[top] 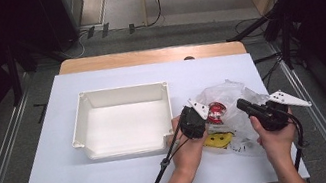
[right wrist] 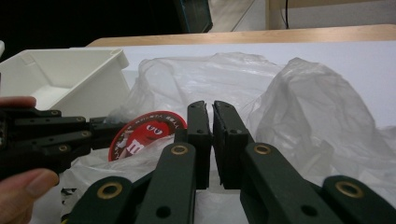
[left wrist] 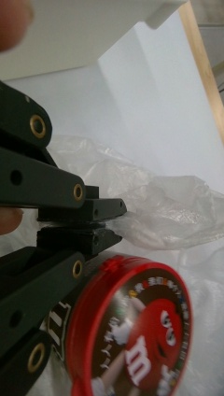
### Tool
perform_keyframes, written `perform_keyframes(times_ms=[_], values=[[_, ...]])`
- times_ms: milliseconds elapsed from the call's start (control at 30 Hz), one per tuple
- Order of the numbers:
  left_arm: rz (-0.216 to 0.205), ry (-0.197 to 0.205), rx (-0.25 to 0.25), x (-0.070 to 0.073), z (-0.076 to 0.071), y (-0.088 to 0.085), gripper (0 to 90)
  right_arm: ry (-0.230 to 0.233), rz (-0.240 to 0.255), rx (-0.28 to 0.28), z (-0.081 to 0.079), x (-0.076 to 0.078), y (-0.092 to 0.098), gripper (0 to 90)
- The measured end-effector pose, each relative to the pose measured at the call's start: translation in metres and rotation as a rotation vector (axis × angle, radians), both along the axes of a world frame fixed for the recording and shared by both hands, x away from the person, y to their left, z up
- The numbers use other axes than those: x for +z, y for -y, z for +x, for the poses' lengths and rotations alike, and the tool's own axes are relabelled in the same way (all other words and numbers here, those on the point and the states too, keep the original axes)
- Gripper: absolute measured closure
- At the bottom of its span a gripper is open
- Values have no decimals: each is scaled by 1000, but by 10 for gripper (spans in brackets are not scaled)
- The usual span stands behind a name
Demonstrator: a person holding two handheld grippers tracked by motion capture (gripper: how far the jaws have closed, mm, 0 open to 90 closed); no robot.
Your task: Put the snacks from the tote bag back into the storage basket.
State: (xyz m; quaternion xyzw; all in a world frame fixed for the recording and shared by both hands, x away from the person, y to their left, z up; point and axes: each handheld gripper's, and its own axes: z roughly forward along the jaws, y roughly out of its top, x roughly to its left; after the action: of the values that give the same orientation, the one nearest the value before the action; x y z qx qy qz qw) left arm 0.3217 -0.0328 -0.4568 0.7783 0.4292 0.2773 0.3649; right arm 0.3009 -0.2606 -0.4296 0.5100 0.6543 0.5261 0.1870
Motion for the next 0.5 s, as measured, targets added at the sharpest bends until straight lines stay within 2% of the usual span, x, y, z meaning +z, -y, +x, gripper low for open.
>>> perform_keyframes(times_ms=[67, 167, 267, 300, 367, 433, 500], values=[[4, -8, 0, -6, 0, 1, 884, -2, -3, -1, 1, -2, 1, 863], [38, -29, -4, -15, 0, 1, 885, -12, -7, -6, 2, -5, 3, 859], [55, -45, -17, -23, -1, 1, 886, -28, -21, -14, 5, -11, 5, 854], [53, -38, -20, -23, -2, 0, 885, -42, -21, -18, 6, -14, 5, 854], [38, -50, -20, -23, -2, -1, 884, -72, -34, -25, 10, -21, 8, 852], [17, -61, -19, -23, -1, -3, 883, -129, -35, -36, 14, -29, 10, 843], [18, -56, -24, -23, -1, -3, 876, -194, -53, -40, 19, -37, 12, 841]])
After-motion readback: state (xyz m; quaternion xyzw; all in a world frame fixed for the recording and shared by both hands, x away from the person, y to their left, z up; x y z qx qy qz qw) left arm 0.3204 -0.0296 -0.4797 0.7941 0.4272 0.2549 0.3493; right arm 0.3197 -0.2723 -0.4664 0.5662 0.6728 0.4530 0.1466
